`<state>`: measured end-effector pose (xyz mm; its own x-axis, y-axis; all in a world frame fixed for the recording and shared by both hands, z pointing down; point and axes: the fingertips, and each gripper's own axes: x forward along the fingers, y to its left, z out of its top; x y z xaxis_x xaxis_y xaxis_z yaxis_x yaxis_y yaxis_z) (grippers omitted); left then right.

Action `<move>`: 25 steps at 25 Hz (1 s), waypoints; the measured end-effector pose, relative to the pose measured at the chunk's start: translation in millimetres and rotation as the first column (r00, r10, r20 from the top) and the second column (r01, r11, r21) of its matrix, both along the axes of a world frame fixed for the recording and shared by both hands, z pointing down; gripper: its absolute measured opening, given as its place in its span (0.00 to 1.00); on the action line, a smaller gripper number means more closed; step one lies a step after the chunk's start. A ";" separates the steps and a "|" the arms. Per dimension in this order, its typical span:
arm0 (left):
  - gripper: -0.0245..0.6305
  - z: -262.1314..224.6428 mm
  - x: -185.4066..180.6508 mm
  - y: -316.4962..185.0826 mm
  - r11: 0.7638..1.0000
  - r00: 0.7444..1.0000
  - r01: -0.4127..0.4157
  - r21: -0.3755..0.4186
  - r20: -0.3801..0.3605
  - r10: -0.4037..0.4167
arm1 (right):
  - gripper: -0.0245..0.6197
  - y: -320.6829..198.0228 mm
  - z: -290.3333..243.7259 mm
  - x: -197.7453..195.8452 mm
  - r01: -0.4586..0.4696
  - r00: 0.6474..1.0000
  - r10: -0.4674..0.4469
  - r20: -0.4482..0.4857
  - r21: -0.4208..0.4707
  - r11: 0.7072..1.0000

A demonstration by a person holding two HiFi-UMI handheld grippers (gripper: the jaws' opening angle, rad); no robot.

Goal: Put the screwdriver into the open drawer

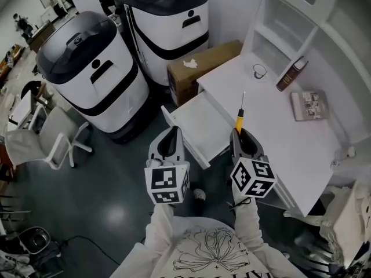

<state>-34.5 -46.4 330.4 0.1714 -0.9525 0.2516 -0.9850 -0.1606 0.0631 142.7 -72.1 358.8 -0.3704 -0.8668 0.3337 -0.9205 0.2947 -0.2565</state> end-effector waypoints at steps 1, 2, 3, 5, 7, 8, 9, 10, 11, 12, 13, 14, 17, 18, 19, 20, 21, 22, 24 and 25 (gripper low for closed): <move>0.05 2.4 -1.3 -3.6 1.000 1.000 0.002 -0.006 0.000 -0.002 | 0.15 -3.6 2.2 -1.2 0.001 1.000 -0.001 0.001 -0.006 1.000; 0.05 5.2 -2.8 -7.2 1.000 1.000 0.003 -0.013 -0.001 -0.003 | 0.15 -7.0 4.5 -2.8 0.003 1.000 -0.003 0.000 -0.011 1.000; 0.05 8.3 -4.4 -10.8 1.000 1.000 0.004 -0.021 -0.003 -0.004 | 0.15 -10.4 7.0 -4.5 0.004 1.000 -0.004 -0.001 -0.017 1.000; 0.05 15.1 -7.1 -19.4 0.999 1.000 0.002 -0.037 -0.004 -0.003 | 0.15 -17.8 13.1 -7.8 0.007 1.000 -0.007 -0.003 -0.031 0.999; 0.05 21.2 -9.4 -30.3 0.999 1.000 -0.002 -0.049 -0.003 0.002 | 0.15 -27.0 19.4 -10.3 0.006 1.000 -0.006 -0.006 -0.044 0.999; 0.05 23.9 -10.7 -36.4 0.999 1.000 -0.006 -0.054 -0.003 0.006 | 0.15 -32.2 22.4 -11.6 0.003 1.000 -0.004 -0.007 -0.050 0.999; 0.05 26.4 -12.1 -42.7 0.998 1.000 -0.010 -0.060 -0.003 0.010 | 0.15 -37.5 25.3 -13.0 0.000 1.000 -0.001 -0.008 -0.057 0.998; 0.05 29.0 -13.6 -49.2 0.998 1.000 -0.014 -0.065 -0.004 0.014 | 0.15 -43.2 28.3 -14.5 -0.003 1.000 0.002 -0.009 -0.064 0.998; 0.05 31.7 -15.0 -56.3 0.997 1.000 -0.019 -0.072 -0.005 0.018 | 0.15 -49.4 31.2 -16.0 -0.006 1.000 0.005 -0.011 -0.071 0.997; 0.05 34.6 -16.3 -63.7 0.997 1.000 -0.023 -0.078 -0.007 0.022 | 0.15 -55.9 34.0 -17.6 -0.009 1.000 0.008 -0.012 -0.078 0.997; 0.05 37.6 -17.5 -71.2 0.996 1.000 -0.027 -0.085 -0.009 0.026 | 0.15 -62.3 36.7 -19.3 -0.011 1.000 0.010 -0.013 -0.086 0.996; 0.05 40.5 -18.7 -78.5 0.995 0.999 -0.031 -0.092 -0.010 0.031 | 0.15 -68.5 39.3 -21.2 -0.012 1.000 0.010 -0.015 -0.093 0.996; 0.05 47.8 -23.3 -100.2 0.993 0.999 -0.044 -0.109 -0.014 0.042 | 0.15 -86.8 45.6 -27.7 -0.013 1.000 0.010 -0.023 -0.108 0.994; 0.05 50.5 -25.0 -106.9 0.992 0.999 -0.047 -0.114 -0.016 0.045 | 0.15 -92.5 48.1 -29.9 -0.012 1.000 0.010 -0.026 -0.113 0.994; 0.05 53.5 -26.5 -113.2 0.991 0.999 -0.050 -0.121 -0.017 0.049 | 0.15 -97.7 51.2 -31.9 -0.012 1.000 0.009 -0.030 -0.119 0.993; 0.05 56.9 -27.8 -119.4 0.990 0.998 -0.054 -0.128 -0.019 0.052 | 0.15 -102.6 55.1 -33.7 -0.012 0.999 0.008 -0.036 -0.128 0.992; 0.05 60.5 -28.9 -125.4 0.989 0.998 -0.058 -0.136 -0.021 0.056 | 0.15 -107.3 59.5 -35.5 -0.013 0.999 0.007 -0.043 -0.138 0.990; 0.05 64.1 -29.9 -131.4 0.988 0.998 -0.063 -0.143 -0.023 0.060 | 0.15 -111.9 64.1 -37.3 -0.013 0.999 0.005 -0.050 -0.149 0.989; 0.05 71.5 -31.3 -143.0 0.985 0.997 -0.071 -0.158 -0.026 0.068 | 0.15 -120.6 73.3 -41.0 -0.013 0.998 0.002 -0.062 -0.169 0.985; 0.05 75.4 -31.8 -148.7 0.983 0.997 -0.076 -0.164 -0.027 0.072 | 0.15 -124.9 78.1 -42.7 -0.013 0.998 0.000 -0.067 -0.179 0.984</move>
